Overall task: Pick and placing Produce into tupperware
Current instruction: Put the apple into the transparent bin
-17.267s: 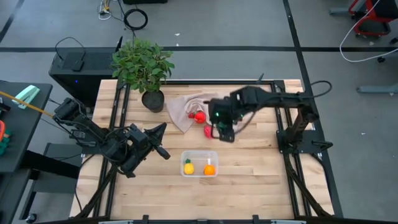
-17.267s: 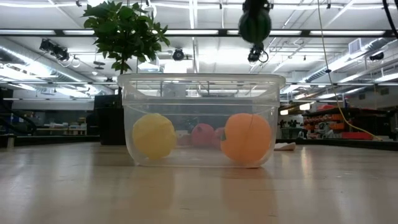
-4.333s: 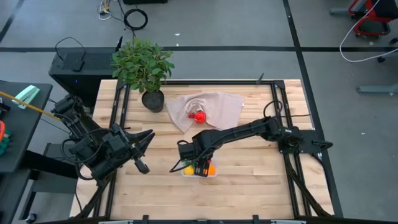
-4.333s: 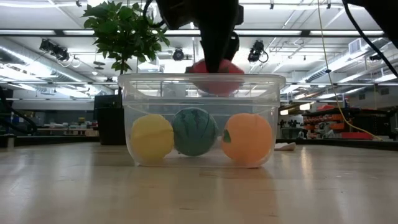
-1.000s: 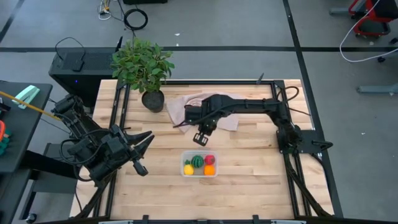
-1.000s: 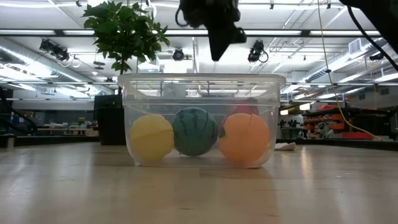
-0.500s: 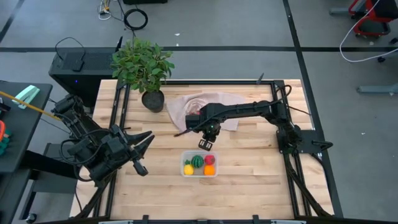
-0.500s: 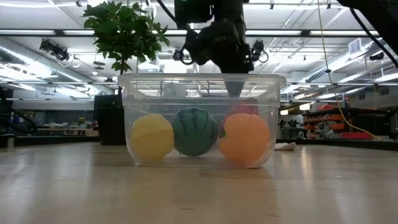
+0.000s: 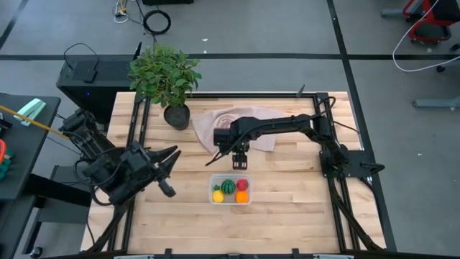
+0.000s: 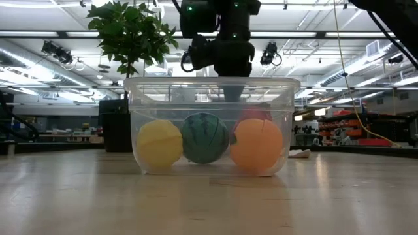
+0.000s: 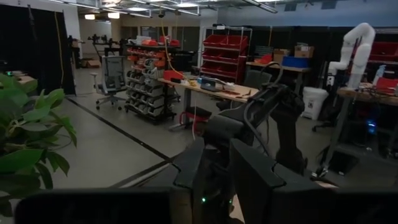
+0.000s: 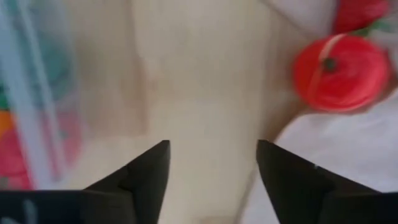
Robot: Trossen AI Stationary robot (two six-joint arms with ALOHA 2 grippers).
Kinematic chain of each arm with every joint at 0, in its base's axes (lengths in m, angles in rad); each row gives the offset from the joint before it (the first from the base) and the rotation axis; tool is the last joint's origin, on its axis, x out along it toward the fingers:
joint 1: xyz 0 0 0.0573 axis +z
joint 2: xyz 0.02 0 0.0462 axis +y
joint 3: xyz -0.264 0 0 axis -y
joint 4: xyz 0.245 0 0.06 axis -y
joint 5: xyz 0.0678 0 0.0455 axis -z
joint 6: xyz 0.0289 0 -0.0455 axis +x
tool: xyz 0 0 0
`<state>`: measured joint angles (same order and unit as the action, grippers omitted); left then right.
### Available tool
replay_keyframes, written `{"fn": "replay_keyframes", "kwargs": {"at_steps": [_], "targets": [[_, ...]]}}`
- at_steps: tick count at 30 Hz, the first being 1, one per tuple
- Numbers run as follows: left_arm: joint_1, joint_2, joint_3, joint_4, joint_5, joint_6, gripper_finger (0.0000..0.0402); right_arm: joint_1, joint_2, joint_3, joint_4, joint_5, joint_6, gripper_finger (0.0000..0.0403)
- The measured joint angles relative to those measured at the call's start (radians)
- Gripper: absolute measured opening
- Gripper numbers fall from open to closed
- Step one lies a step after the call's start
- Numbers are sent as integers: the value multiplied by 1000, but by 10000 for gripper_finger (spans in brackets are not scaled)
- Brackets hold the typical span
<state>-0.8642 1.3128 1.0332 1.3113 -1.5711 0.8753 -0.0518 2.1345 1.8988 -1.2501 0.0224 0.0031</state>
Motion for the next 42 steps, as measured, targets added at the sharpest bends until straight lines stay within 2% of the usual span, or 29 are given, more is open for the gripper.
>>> {"fn": "replay_keyframes", "kwargs": {"at_steps": [9,14,21,33,42], "targets": [[21,1,0,-1,0,2,81,-109,0,9,8,44,-82,332],[34,2,0,-1,0,8,86,-140,0,9,45,35,-120,360],[37,2,0,-1,0,11,83,-143,0,9,51,8,-185,364],[37,2,0,-1,0,11,90,-193,0,9,170,-31,-192,362],[37,2,0,-1,0,11,86,-232,0,10,212,-108,-190,360]]}}
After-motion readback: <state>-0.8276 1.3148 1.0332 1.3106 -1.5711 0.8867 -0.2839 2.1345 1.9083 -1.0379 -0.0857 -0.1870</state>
